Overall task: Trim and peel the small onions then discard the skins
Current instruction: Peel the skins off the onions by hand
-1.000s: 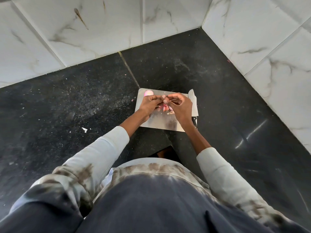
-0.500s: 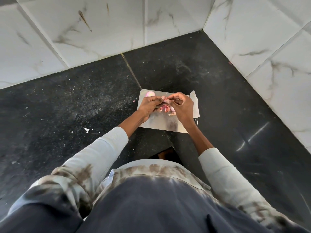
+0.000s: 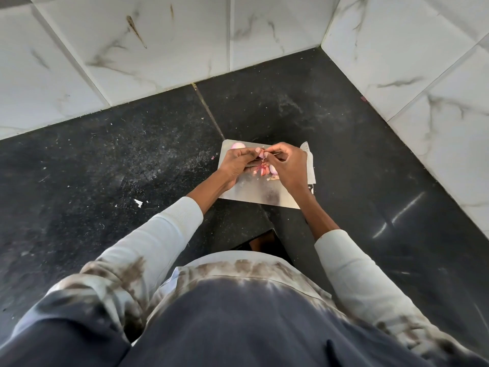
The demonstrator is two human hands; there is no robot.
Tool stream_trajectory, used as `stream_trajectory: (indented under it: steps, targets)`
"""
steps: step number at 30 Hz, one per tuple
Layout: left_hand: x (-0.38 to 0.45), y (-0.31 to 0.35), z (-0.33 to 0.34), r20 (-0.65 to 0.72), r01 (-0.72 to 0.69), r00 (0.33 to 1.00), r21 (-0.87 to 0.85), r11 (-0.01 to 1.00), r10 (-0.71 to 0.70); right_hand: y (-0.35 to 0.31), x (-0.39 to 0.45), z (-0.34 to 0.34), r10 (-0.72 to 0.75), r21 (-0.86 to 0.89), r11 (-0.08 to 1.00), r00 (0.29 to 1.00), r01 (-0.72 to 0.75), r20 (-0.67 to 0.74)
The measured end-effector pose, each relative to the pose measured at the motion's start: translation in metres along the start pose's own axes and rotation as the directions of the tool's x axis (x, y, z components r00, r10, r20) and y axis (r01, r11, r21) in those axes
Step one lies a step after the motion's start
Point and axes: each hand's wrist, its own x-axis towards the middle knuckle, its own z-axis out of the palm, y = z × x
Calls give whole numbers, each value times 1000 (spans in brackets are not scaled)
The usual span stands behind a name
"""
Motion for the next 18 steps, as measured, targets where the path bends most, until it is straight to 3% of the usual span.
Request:
stream_trajectory:
  steps: [18]
  targets:
    - [-6,19,0,20,-10,1000,181,983,7,-3,7,-1,-60,-103,993,998,63,29]
